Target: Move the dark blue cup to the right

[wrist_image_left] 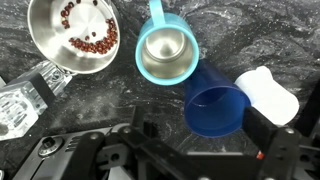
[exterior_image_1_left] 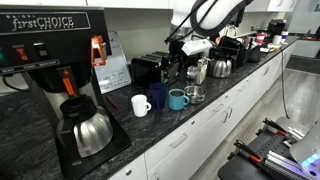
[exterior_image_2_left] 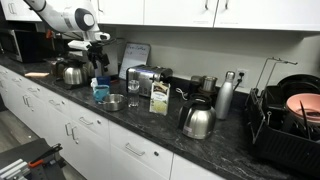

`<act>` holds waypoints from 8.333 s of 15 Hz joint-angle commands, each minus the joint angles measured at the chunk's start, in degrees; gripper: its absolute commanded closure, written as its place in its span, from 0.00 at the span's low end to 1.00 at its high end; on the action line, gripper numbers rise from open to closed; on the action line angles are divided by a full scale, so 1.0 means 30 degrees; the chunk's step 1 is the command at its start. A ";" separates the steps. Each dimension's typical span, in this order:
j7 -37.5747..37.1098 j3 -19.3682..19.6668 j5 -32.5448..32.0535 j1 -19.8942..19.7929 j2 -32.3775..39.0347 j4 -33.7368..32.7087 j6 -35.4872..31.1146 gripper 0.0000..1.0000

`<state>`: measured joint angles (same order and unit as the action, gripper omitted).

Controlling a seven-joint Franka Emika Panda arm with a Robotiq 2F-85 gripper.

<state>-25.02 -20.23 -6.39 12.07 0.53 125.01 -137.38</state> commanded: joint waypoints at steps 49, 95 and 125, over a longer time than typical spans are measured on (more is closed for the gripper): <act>-0.2993 0.3740 -0.1896 0.3572 0.6186 -0.4525 -0.0373 1.00; -0.6858 0.3994 0.0910 -0.1088 -0.4817 0.3535 0.1434 0.99; -1.6364 0.4005 -0.2981 -0.5293 -0.3404 0.5231 0.0663 0.99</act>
<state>-69.00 -7.65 -13.65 -3.62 -12.73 142.24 -133.31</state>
